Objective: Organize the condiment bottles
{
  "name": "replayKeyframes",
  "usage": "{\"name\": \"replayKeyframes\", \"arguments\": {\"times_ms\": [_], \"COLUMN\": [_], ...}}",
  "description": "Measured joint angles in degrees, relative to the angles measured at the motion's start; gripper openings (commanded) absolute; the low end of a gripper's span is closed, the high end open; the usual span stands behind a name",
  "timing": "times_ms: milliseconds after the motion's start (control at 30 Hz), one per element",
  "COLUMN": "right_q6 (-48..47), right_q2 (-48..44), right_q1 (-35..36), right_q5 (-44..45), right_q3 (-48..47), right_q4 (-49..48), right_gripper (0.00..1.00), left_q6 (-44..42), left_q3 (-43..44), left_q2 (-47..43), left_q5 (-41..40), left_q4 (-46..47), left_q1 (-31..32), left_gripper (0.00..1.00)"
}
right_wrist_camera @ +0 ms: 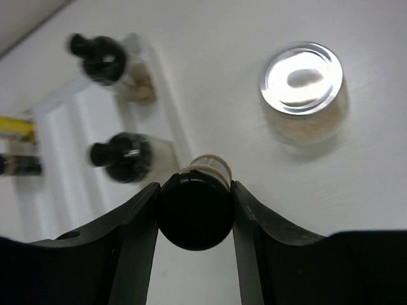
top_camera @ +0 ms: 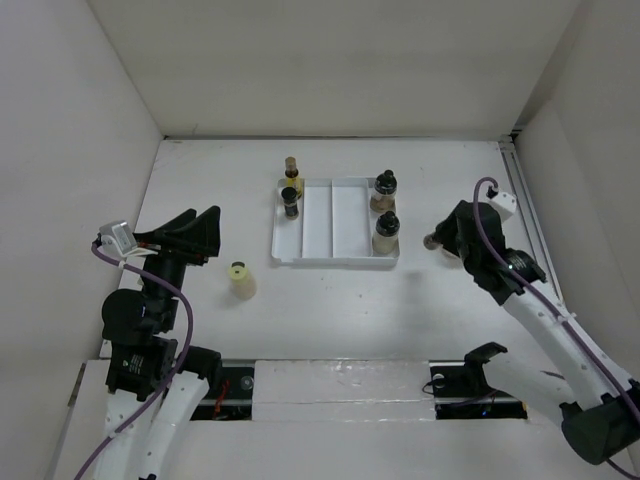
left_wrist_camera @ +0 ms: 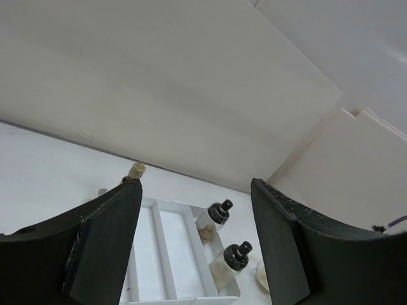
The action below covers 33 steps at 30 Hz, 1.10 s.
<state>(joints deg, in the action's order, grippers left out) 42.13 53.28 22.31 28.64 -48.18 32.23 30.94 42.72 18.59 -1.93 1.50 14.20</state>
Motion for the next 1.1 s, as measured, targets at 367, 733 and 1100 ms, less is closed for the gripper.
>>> {"name": "replayKeyframes", "arguments": {"times_ms": [367,733,1100], "right_q6": [-5.62,-13.92,-18.38], "right_q2": [17.68,51.32,65.37], "right_q1": [25.79,33.00,33.66], "right_q5": [-8.35,-11.82,-4.90], "right_q3": [-19.50,-40.94,-50.47], "right_q4": [-7.45,-13.27,-13.42], "right_gripper": [0.44,0.45,0.47], "left_q6": [-0.04,-0.04,-0.04], "left_q3": [0.00,0.00,0.00], "left_q2": [-0.02,-0.04,-0.02], "left_q5": [0.00,-0.09,-0.07], "left_q4": [-0.02,-0.04,-0.04], "left_q1": [0.00,0.00,0.00], "left_gripper": [0.65,0.65,0.65]}}
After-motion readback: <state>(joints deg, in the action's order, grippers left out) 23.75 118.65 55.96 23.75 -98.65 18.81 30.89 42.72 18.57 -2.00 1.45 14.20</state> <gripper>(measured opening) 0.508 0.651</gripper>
